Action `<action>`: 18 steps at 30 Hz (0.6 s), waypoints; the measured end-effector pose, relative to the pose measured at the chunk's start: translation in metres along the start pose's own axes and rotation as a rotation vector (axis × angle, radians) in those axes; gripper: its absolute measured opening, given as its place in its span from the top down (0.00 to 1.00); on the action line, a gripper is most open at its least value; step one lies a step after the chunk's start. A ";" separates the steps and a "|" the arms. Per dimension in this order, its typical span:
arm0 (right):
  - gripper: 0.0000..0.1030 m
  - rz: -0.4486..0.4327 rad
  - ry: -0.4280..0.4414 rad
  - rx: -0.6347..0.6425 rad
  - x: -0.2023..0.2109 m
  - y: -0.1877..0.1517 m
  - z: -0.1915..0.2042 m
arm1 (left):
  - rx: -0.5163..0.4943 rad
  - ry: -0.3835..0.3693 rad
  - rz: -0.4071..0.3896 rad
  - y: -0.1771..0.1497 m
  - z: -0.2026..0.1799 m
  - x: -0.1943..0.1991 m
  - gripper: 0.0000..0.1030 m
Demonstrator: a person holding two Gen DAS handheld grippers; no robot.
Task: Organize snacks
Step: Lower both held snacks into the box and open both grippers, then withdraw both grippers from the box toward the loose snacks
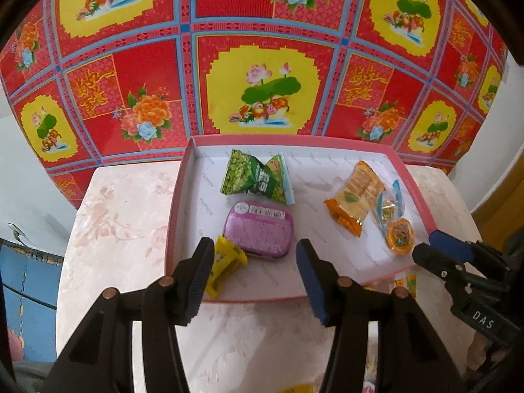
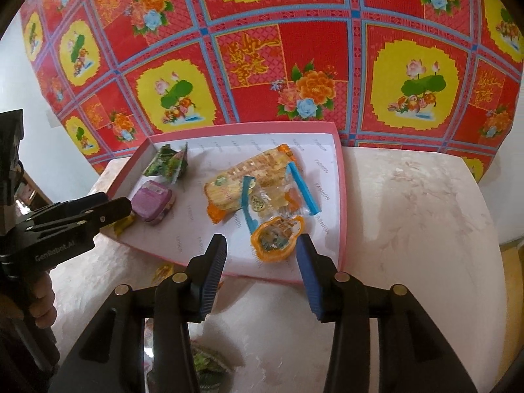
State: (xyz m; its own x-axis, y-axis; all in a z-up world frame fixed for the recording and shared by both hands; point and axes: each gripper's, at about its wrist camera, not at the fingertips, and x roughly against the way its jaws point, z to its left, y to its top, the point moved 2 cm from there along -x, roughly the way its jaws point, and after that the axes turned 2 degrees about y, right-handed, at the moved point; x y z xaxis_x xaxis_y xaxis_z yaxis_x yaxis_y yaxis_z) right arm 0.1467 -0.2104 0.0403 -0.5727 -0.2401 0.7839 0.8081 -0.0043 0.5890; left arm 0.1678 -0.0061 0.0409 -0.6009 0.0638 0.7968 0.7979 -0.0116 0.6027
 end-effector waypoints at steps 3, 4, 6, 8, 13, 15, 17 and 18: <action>0.56 0.000 0.010 0.009 0.005 -0.004 0.005 | 0.001 0.002 0.003 -0.004 -0.001 0.006 0.47; 0.56 0.000 0.012 0.010 0.006 -0.005 0.006 | 0.002 0.002 0.005 -0.005 -0.001 0.008 0.47; 0.56 -0.002 0.016 0.012 0.009 -0.007 0.008 | 0.004 0.002 0.005 -0.008 -0.002 0.011 0.47; 0.56 -0.001 0.021 0.011 0.012 -0.010 0.009 | 0.005 0.001 0.008 -0.012 -0.003 0.014 0.47; 0.56 0.019 0.050 -0.016 0.013 -0.019 0.012 | 0.009 0.006 0.018 -0.019 -0.004 0.015 0.47; 0.56 0.031 0.058 -0.021 0.011 -0.022 0.015 | 0.014 0.002 0.024 -0.022 -0.004 0.015 0.47; 0.56 0.039 0.063 -0.023 0.009 -0.024 0.017 | 0.017 -0.004 0.030 -0.024 -0.005 0.014 0.47; 0.56 0.041 0.067 -0.026 0.008 -0.025 0.018 | 0.018 -0.005 0.033 -0.025 -0.006 0.014 0.47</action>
State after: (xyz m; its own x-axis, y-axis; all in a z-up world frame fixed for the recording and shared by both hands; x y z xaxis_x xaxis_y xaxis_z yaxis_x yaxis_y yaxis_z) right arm 0.1196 -0.1951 0.0356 -0.5293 -0.3050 0.7917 0.8344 -0.0180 0.5509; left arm 0.1387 -0.0107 0.0372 -0.5740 0.0690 0.8160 0.8181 0.0042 0.5751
